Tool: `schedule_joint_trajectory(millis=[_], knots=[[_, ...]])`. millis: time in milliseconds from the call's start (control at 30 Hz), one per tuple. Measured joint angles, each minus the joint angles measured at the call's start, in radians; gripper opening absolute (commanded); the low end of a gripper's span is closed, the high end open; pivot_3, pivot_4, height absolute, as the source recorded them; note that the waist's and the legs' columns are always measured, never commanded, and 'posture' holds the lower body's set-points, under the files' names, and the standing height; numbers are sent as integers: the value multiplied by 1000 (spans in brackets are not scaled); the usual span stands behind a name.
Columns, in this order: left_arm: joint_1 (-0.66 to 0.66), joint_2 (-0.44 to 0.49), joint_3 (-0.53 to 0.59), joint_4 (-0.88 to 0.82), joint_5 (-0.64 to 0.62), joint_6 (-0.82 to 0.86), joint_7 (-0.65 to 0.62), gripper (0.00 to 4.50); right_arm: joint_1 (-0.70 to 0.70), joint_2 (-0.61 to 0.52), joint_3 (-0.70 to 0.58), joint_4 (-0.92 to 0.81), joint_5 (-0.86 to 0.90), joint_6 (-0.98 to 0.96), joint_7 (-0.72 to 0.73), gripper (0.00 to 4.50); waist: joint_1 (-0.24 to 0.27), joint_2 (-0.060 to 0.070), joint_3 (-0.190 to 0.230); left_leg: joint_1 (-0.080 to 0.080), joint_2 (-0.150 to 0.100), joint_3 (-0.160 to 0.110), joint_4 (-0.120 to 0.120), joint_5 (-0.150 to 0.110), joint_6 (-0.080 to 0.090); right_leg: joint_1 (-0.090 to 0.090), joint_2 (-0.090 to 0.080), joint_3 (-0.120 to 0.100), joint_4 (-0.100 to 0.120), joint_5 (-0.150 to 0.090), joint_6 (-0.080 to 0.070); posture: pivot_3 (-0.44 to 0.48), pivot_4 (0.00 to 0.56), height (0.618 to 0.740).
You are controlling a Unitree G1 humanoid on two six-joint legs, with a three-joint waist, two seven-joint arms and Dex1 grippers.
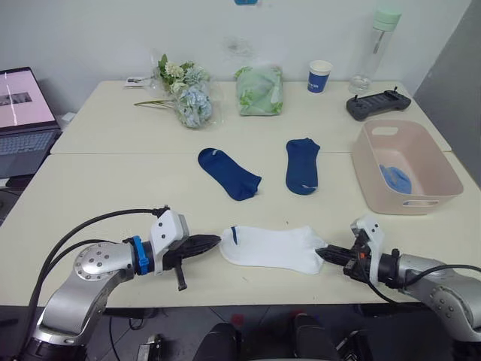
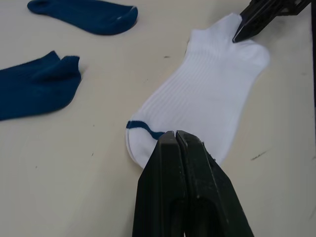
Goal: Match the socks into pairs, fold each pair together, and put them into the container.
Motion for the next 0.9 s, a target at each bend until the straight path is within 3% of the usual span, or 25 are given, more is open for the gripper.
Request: schedule_joint_trajectory(millis=[200,400,600,900], knots=[[-197,-98,-197,90,63,3,-26,0,-102,-40,23,125,-21,-53,101,23,2,0,0,-1,-1,0,0,0,0,0,1,-1,0,0,0,0,150,740],[-380,-229,-383,325,221,-103,-43,0,-158,-49,72,201,-75,-112,168,23,1,0,0,-1,-1,0,0,0,0,-1,0,0,0,0,0,0,150,740],[-463,-319,-448,512,319,-187,-42,0,-158,-48,76,215,-78,-123,181,23,1,0,0,-1,-1,0,1,0,0,-1,0,0,0,0,0,0,150,740],[-482,-320,-485,569,395,-299,-55,0,-179,-16,42,134,7,-48,171,23,1,0,-1,0,0,0,1,0,0,0,0,0,0,0,0,0,150,740]])
